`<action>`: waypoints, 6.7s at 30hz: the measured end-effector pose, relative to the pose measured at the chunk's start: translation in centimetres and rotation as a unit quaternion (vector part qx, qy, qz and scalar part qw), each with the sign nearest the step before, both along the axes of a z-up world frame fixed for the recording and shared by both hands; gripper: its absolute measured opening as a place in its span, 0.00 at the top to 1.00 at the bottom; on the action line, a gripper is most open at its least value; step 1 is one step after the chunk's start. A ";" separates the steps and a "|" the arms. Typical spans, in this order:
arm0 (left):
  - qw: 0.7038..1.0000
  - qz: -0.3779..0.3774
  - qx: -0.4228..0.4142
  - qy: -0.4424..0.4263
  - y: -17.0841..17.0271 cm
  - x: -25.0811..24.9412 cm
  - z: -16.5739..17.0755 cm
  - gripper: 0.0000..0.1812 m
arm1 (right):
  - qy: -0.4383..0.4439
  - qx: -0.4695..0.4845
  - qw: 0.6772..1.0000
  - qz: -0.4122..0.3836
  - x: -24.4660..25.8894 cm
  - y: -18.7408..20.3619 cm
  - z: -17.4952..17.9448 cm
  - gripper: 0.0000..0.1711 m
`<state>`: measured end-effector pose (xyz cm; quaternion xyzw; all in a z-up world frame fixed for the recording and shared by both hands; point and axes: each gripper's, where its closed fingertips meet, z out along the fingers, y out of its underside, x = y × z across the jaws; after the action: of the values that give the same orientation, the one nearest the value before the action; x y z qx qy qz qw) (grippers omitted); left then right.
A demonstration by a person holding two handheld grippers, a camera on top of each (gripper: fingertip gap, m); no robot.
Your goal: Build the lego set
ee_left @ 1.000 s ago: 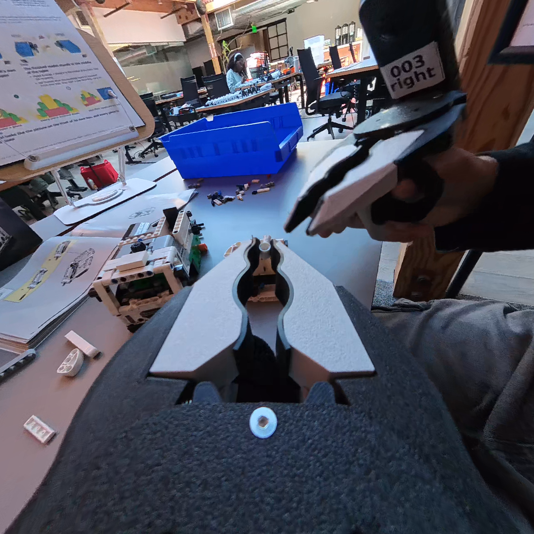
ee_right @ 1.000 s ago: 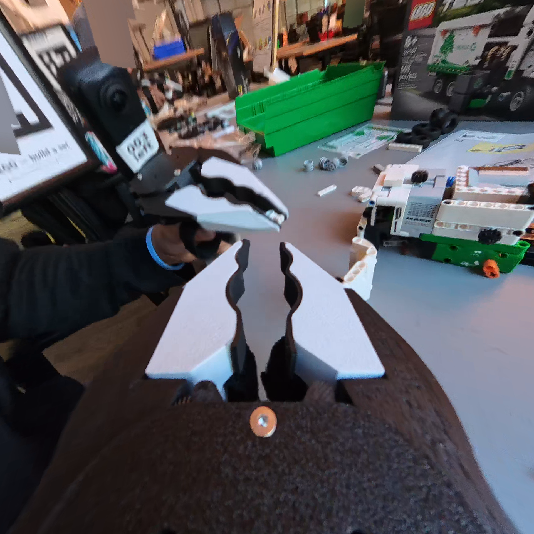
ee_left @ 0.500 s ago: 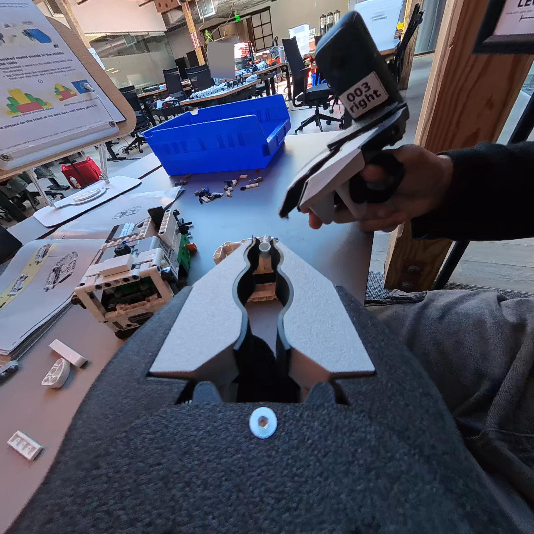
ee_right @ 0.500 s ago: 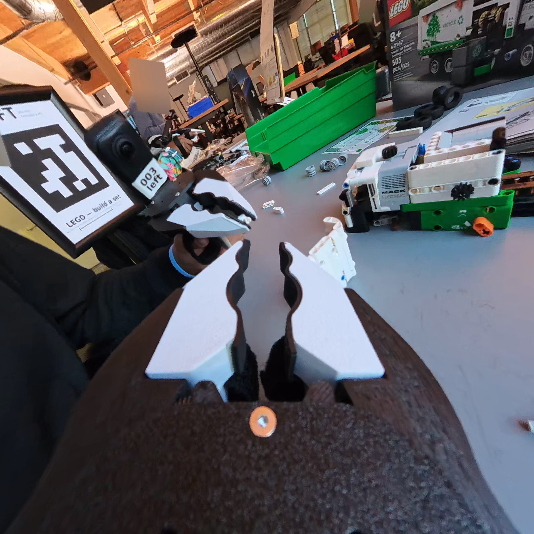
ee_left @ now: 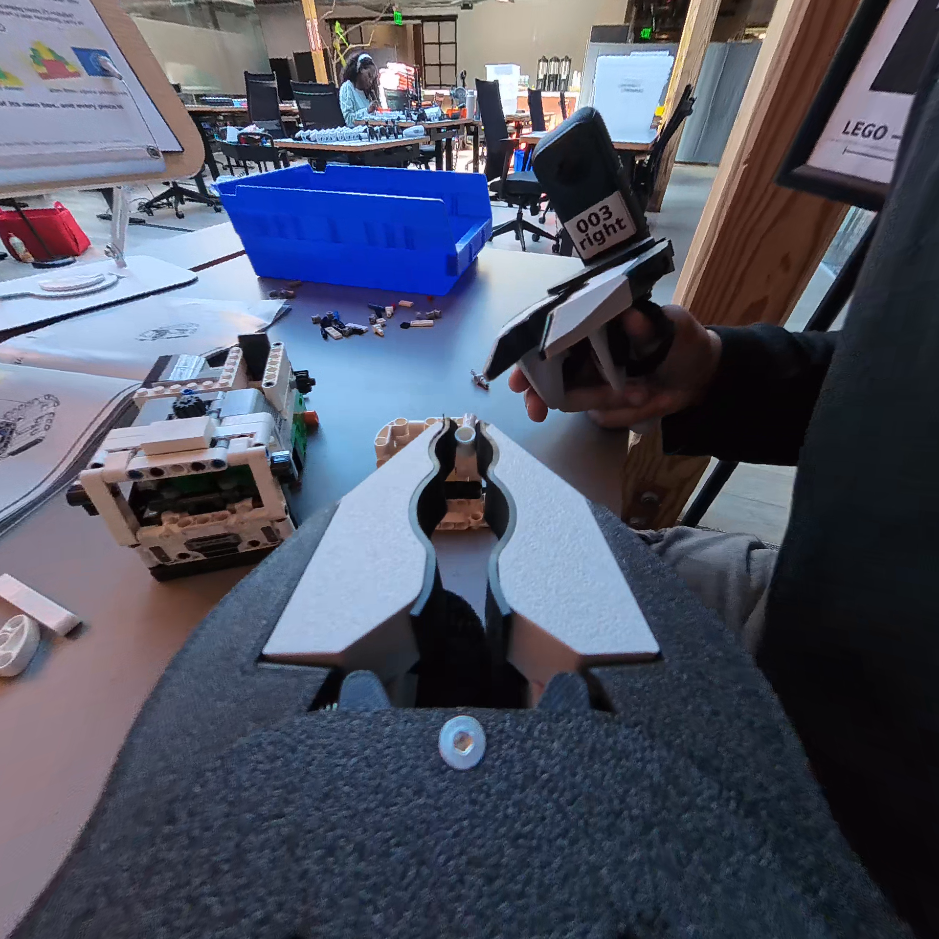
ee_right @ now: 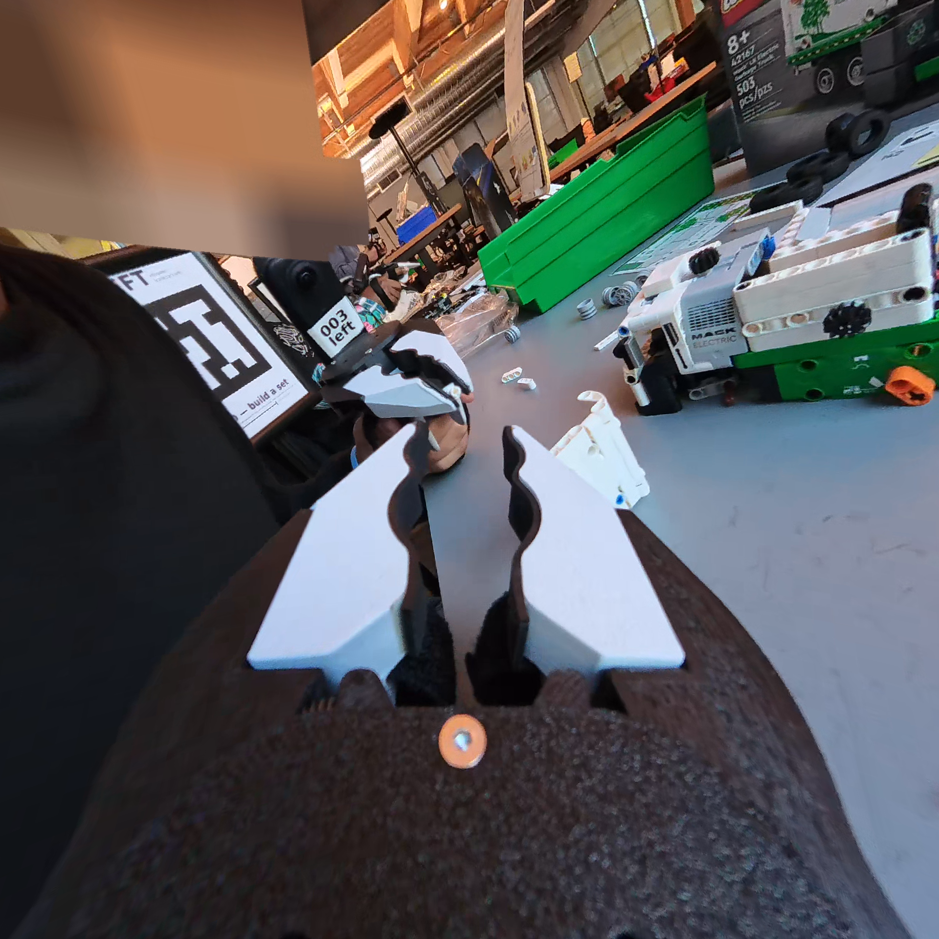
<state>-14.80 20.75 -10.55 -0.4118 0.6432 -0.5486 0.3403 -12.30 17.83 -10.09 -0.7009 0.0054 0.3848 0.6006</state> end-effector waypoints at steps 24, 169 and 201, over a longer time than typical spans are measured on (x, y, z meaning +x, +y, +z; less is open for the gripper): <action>0.992 0.046 0.075 -0.095 0.0 -0.8 1.5 0.97 | -0.020 -0.132 0.976 0.174 -3.9 3.1 1.1 0.86; 0.863 0.099 -0.428 0.249 -0.7 3.2 -4.6 0.96 | -0.356 -0.175 0.899 -0.188 1.4 2.7 -6.6 0.96; 0.799 0.138 -0.559 0.176 -1.3 2.9 -4.2 0.97 | -0.338 -0.195 0.903 -0.178 1.1 2.7 -7.6 0.95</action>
<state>-11.87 19.42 -14.74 -0.7045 0.2098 -0.6780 0.0046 -11.15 20.50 -17.64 -0.8795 0.0018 0.0024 0.4759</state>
